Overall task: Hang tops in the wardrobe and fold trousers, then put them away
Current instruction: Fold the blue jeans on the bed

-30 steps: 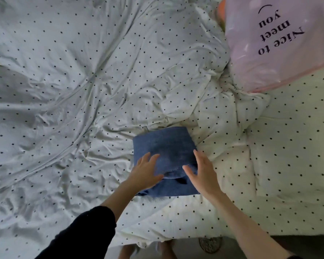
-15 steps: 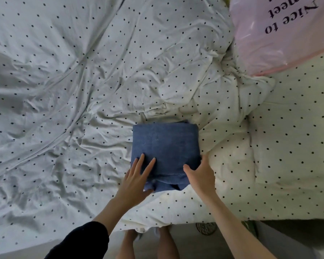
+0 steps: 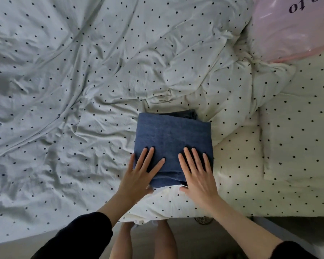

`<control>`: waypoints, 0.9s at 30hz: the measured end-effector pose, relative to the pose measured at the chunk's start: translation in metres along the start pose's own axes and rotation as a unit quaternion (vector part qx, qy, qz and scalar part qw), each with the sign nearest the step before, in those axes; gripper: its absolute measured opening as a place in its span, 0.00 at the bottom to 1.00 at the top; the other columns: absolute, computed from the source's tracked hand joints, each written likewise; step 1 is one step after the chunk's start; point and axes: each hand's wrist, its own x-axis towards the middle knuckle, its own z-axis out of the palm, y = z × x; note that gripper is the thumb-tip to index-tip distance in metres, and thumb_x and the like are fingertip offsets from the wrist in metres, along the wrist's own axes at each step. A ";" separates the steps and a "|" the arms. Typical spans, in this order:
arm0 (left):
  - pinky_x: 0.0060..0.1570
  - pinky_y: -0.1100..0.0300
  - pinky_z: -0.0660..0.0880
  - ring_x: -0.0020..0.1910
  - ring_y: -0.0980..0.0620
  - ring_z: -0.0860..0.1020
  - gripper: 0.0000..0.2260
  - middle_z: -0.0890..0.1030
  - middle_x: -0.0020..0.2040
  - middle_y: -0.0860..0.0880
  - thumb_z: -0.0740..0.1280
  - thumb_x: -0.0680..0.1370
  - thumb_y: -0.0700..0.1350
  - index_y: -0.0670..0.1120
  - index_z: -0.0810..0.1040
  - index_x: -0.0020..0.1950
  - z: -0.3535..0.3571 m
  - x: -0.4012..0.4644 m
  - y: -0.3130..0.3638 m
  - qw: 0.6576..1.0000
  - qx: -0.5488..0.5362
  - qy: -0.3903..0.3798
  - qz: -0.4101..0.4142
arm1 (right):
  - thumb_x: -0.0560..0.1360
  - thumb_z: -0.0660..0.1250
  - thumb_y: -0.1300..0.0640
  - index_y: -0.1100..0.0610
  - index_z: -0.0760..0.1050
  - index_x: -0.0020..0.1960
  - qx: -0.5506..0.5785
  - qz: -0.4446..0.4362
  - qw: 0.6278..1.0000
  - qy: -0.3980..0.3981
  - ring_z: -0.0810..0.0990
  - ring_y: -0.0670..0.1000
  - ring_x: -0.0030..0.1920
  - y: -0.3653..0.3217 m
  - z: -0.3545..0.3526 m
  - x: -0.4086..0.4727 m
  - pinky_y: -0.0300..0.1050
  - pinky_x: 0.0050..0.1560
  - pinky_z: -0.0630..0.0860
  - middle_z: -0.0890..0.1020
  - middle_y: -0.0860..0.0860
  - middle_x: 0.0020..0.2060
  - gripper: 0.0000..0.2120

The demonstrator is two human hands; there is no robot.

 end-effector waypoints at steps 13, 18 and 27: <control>0.60 0.40 0.72 0.64 0.34 0.72 0.32 0.71 0.67 0.33 0.71 0.72 0.43 0.47 0.64 0.74 0.011 0.069 -0.025 0.997 0.034 0.065 -0.024 | 0.68 0.71 0.61 0.63 0.62 0.73 -0.004 -0.086 0.996 0.008 0.68 0.64 0.69 0.055 0.009 0.090 0.61 0.69 0.62 0.69 0.64 0.69 0.36; 0.63 0.43 0.70 0.66 0.36 0.71 0.30 0.71 0.68 0.35 0.67 0.75 0.43 0.46 0.61 0.75 0.010 0.074 -0.027 0.997 0.019 0.071 -0.039 | 0.71 0.68 0.59 0.57 0.53 0.76 0.013 -0.115 0.992 -0.054 0.62 0.57 0.72 0.066 -0.003 0.114 0.52 0.70 0.57 0.62 0.57 0.73 0.39; 0.43 0.60 0.66 0.45 0.49 0.75 0.31 0.79 0.55 0.45 0.65 0.77 0.42 0.53 0.55 0.76 -0.041 0.087 -0.061 0.978 -0.203 -0.054 0.002 | 0.71 0.66 0.53 0.55 0.62 0.69 0.103 -0.068 0.991 -0.055 0.79 0.58 0.52 0.063 -0.046 0.112 0.48 0.43 0.72 0.78 0.53 0.57 0.29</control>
